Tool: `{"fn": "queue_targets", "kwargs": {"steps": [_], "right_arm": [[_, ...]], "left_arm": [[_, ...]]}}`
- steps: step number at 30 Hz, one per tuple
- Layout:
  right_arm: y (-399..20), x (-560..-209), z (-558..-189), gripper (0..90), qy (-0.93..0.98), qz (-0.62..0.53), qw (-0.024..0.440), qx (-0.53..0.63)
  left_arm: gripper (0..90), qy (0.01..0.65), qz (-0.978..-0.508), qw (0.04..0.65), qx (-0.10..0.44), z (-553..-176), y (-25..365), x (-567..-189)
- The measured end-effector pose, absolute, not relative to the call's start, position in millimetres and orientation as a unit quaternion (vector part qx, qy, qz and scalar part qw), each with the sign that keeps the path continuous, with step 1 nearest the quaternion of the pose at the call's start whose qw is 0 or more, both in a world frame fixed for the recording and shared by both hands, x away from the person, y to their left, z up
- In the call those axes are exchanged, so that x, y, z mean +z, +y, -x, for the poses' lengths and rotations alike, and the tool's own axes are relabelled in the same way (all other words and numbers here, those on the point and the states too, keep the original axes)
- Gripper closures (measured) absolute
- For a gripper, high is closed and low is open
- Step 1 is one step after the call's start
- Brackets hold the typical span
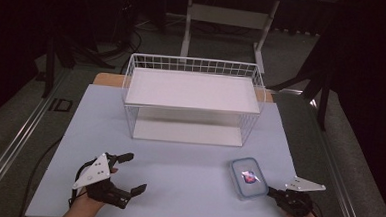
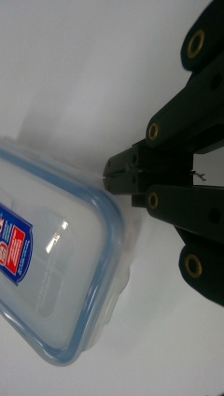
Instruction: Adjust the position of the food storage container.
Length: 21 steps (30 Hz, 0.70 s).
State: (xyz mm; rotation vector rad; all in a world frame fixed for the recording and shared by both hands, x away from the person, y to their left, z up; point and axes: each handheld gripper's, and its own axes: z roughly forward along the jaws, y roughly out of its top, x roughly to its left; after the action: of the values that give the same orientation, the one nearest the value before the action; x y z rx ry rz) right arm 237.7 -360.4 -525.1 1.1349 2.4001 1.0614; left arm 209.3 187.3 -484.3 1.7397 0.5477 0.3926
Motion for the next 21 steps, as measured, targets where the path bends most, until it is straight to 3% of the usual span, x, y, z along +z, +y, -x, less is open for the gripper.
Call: {"fn": "queue_targets", "kwargs": {"steps": [21], "right_arm": [[-265, -526, -264, 90.0, 0.894, -0.256, 0.067, 0.361]], "left_arm": [[2.3, 0.234, -0.75, 0.595, 0.17, -209, 187, -485]]}}
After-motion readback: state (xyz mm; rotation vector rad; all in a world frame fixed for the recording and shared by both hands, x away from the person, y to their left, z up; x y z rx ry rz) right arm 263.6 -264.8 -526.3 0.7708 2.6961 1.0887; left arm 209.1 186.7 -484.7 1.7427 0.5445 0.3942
